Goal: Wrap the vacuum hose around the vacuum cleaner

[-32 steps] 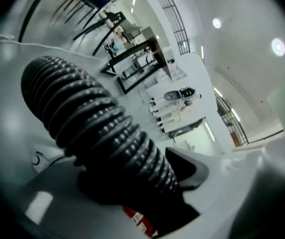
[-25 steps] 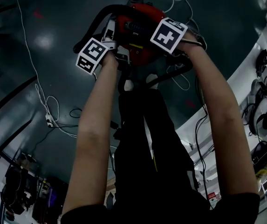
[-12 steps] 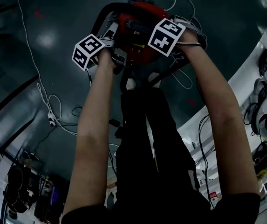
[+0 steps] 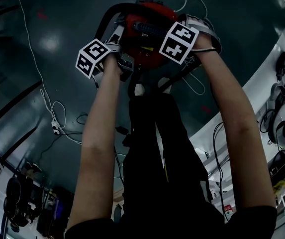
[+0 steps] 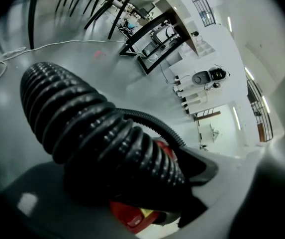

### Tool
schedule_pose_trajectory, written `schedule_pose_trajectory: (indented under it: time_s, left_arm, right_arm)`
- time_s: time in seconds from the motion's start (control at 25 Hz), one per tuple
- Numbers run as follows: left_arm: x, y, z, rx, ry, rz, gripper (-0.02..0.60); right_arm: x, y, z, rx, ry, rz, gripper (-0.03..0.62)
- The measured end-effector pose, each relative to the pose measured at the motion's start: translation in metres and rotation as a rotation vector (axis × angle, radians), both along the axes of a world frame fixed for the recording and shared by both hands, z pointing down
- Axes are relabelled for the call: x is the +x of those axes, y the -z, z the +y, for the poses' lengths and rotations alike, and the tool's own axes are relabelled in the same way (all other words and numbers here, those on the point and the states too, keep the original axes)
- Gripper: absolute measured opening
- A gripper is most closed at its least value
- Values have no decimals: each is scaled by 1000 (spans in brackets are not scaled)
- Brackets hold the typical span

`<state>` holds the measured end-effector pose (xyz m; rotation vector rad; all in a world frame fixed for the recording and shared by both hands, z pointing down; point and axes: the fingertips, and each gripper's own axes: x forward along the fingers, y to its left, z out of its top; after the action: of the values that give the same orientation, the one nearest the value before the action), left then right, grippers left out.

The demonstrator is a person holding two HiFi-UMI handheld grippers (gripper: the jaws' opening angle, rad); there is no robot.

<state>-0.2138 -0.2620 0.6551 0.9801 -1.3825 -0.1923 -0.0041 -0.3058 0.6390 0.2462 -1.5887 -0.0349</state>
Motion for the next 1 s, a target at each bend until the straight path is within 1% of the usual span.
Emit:
schedule_pose_trajectory:
  time_s: [0.12,0.24,0.32,0.4,0.52,0.64,0.72,0.84,1.0]
  left_arm:
    - [3,2,5,-7,7,11,419]
    - [4,2,11,-12,21,50,419]
    - [5,1,15,-23,31,84,419]
    - [5,-1,18,-30,38,105,419]
    - [4,-1,16,-18,36,109,417]
    - [4,2,12,3,16,93,417]
    - [8,3,12,14,9,93,417]
    - [13,5,13,25,-17,101,419]
    - [18,11,13,46,-72,90,420]
  right_arm:
    - [0,13,1,15,-19,-50,250]
    - [2,28,3,50,-34,-106,240]
    - [4,40,6,87,-48,-155,213]
    - [3,52,16,102,-45,-210,195]
    - [-11,58,45,61,15,-287,193]
    - [-34,53,70,12,71,-346,193]
    - [-47,49,77,1,70,-377,193]
    - [-68,44,83,-28,43,-419,184]
    - [-84,40,84,-49,35,-425,183]
